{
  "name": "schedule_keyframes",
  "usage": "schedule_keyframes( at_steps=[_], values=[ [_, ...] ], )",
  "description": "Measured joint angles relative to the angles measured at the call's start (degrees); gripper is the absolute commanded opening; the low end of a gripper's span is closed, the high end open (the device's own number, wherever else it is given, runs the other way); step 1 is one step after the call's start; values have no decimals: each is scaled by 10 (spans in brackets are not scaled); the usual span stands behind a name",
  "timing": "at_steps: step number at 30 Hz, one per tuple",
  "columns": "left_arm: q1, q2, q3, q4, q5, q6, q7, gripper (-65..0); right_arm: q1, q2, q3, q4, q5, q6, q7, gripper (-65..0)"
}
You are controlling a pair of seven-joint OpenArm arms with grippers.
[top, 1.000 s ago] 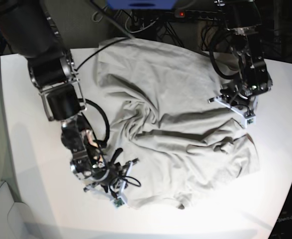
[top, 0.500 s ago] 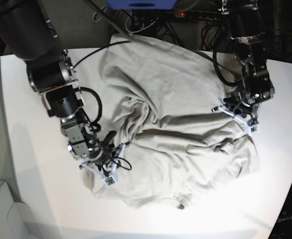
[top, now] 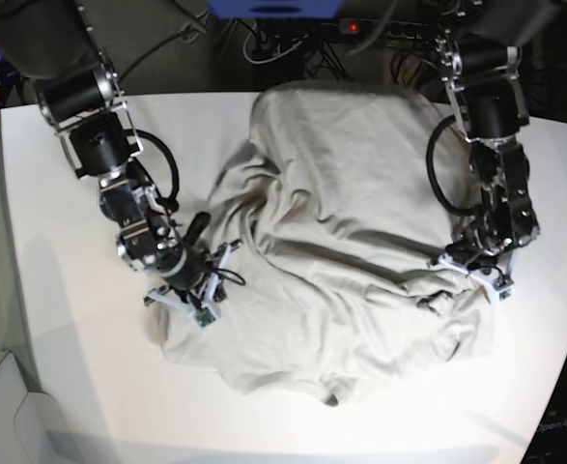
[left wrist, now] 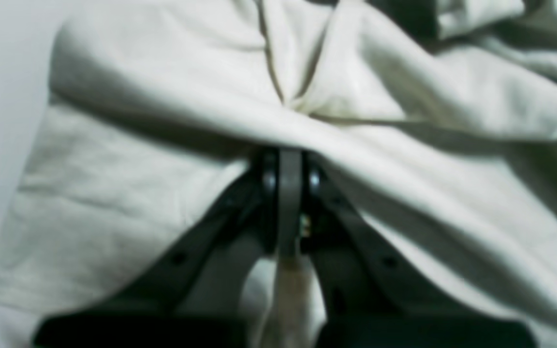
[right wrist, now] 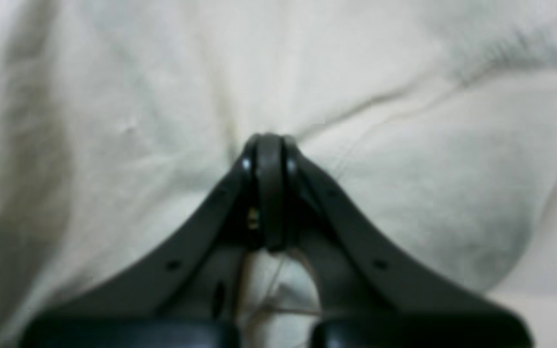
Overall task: Layout the t-shirt on the table in an organized manner, then fold the t-shirt properly
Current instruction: 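Lift and gather the t-shirt fabric toward the center with both grippers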
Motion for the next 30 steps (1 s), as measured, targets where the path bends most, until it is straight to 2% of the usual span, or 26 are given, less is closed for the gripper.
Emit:
schedule_keyframes(
  at_steps=[2,5,8,13,16,19,23,25,30],
  values=[
    [-12,2,0,-15,0,0,-10,-647,-30,5,-15,65,-8,-2,-46,-650],
    [-33,6,0,-43,0,0,-34,-647,-68,7,-35,136,-9,-2,-77,-650],
    [-49,10,1,-71,-1,0,-64,-647,-100,10,-59,211,-14,0,-130,-650],
    [-68,8,68,-97,-3,0,-88,-647,-152,7,-104,317,-16,5,-205,-650],
    [-67,25,94,-78,-3,0,-81,-647,-162,-8,-105,363,-12,55,-223,-650],
    [-59,33,98,-28,-8,0,-77,-647,-152,-15,-103,400,-14,61,-234,-650],
    [-34,17,93,66,-4,0,-81,-647,-148,-14,-43,425,-15,63,-242,-650],
    [-14,5,94,117,-5,0,-62,-647,-133,-13,-25,424,-17,63,-244,-650],
    [37,4,94,238,-8,0,44,-647,-73,-18,6,376,-12,63,-234,-650]
  ],
)
